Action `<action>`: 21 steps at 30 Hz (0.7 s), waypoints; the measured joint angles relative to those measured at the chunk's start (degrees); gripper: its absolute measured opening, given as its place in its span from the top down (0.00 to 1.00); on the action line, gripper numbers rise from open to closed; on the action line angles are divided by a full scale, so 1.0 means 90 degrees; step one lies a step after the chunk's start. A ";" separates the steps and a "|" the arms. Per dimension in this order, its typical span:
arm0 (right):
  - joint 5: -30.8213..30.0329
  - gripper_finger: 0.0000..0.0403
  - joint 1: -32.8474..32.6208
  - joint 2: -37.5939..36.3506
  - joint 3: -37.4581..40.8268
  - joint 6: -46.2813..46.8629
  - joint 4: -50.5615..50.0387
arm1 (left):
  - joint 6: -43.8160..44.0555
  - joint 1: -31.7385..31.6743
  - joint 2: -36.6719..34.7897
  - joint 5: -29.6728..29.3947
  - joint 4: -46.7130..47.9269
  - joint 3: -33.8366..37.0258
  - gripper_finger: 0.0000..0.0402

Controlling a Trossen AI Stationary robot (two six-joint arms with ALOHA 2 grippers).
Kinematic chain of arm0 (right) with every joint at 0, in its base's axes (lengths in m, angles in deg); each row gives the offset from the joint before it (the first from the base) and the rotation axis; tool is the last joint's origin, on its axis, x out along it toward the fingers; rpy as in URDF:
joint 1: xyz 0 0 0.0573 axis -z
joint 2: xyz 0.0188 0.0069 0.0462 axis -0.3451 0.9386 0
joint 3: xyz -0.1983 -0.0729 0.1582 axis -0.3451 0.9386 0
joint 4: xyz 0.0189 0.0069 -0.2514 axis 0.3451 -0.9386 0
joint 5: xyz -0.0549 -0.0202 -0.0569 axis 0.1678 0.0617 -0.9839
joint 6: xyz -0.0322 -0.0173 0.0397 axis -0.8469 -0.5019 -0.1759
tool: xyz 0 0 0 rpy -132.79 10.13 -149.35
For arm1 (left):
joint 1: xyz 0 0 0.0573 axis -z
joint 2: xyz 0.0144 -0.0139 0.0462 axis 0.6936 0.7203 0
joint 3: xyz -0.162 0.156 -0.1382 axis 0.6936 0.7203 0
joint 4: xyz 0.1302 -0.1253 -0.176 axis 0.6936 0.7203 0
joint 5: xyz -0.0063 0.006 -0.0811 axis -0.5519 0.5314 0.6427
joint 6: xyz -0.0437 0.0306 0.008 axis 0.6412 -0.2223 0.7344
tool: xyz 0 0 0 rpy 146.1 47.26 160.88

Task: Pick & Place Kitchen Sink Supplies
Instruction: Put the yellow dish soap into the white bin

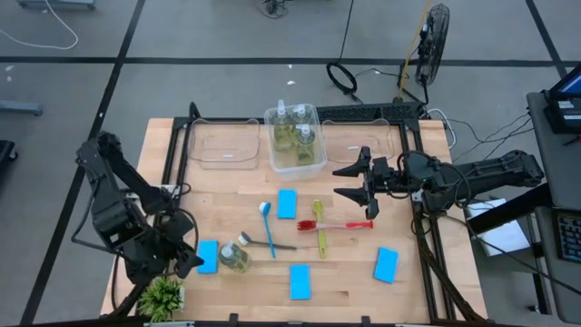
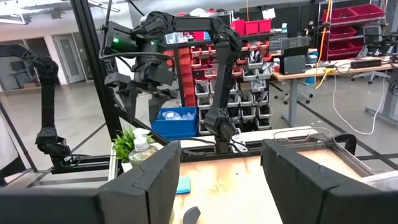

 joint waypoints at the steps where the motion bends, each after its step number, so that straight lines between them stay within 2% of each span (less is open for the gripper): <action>1: 0.0000 0.48 0.0000 0.0000 0.0000 -0.0009 -0.0001 | -0.0005 0.0000 0.0014 -0.0002 0.0002 0.0000 0.32; 5: 0.0000 0.48 0.0001 0.0000 0.0000 -0.0055 -0.0004 | -0.0354 0.0000 0.0082 -0.0259 -0.0017 0.0000 0.32; 12: 0.0000 0.48 0.0001 0.0011 0.0000 -0.0074 -0.0035 | -0.1172 -0.0007 0.0236 -0.1483 0.0164 0.0000 0.32; 21: -0.0002 0.48 -0.0001 0.0017 0.0000 -0.0073 -0.0038 | -0.1569 -0.0078 0.0728 -0.1520 0.0557 0.0002 0.32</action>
